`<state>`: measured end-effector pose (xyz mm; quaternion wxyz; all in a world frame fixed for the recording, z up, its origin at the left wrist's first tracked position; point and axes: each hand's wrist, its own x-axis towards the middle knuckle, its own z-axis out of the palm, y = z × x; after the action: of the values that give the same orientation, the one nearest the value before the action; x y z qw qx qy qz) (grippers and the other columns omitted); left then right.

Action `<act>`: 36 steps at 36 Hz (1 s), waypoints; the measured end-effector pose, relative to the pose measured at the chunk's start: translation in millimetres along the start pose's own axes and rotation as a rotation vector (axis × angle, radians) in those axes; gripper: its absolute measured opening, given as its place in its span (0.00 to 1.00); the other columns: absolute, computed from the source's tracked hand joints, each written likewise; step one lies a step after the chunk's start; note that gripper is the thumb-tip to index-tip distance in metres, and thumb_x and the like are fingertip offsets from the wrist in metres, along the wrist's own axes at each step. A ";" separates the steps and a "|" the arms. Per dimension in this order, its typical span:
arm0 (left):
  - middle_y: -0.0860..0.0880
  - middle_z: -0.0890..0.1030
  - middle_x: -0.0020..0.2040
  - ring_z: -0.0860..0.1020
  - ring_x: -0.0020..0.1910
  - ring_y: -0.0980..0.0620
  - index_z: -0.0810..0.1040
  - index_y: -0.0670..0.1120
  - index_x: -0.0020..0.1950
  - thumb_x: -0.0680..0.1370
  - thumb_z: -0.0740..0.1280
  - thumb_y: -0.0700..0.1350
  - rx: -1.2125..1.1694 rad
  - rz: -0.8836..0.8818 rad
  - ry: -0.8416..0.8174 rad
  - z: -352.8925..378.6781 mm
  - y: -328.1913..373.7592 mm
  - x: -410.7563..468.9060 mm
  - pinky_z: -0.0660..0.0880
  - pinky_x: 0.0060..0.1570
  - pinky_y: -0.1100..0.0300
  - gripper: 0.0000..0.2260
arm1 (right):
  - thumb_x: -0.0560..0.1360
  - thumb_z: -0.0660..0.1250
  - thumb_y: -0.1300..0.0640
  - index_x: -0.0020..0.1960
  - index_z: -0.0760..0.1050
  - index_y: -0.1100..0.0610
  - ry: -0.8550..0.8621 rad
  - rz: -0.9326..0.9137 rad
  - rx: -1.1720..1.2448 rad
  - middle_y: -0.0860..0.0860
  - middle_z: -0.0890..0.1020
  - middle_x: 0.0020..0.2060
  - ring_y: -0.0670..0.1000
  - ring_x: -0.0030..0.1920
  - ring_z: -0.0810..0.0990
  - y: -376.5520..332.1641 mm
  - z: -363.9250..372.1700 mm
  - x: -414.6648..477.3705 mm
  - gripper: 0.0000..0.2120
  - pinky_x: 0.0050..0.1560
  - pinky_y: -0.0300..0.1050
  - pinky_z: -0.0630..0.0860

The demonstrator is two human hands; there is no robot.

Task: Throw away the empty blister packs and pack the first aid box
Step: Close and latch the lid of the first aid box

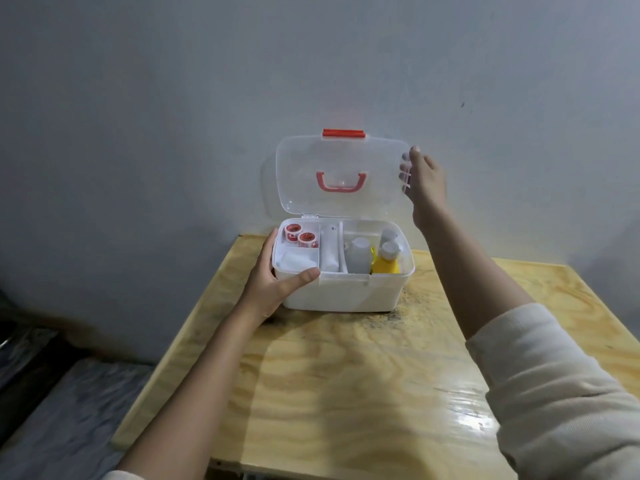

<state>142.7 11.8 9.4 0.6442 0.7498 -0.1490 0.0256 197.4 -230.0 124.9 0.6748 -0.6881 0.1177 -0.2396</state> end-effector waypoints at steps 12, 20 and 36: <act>0.52 0.76 0.67 0.75 0.66 0.54 0.66 0.50 0.73 0.62 0.78 0.55 -0.074 0.032 -0.073 37.6 13.3 -10.1 0.72 0.67 0.50 0.42 | 0.78 0.56 0.50 0.49 0.75 0.52 -0.063 -0.160 -0.072 0.45 0.77 0.42 0.48 0.50 0.75 16.0 -73.7 -57.5 0.10 0.64 0.53 0.71; 0.54 0.78 0.64 0.77 0.63 0.55 0.69 0.53 0.70 0.59 0.79 0.56 -0.100 0.023 -0.005 32.7 9.2 -2.0 0.76 0.61 0.57 0.41 | 0.80 0.56 0.56 0.63 0.74 0.59 -0.050 -0.246 -0.224 0.51 0.79 0.50 0.47 0.52 0.73 36.0 -76.6 -86.2 0.15 0.54 0.43 0.70; 0.53 0.77 0.66 0.77 0.64 0.56 0.65 0.52 0.73 0.57 0.79 0.64 -0.131 0.060 -0.060 50.1 9.6 3.0 0.77 0.56 0.65 0.48 | 0.79 0.59 0.58 0.64 0.74 0.59 -0.001 -0.295 -0.300 0.52 0.77 0.63 0.44 0.63 0.74 56.4 -93.5 -105.6 0.15 0.59 0.27 0.70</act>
<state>135.4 -38.7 10.8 0.6861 0.7016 -0.1921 0.0127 70.3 -263.8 48.9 0.5223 -0.7907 0.0496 -0.3155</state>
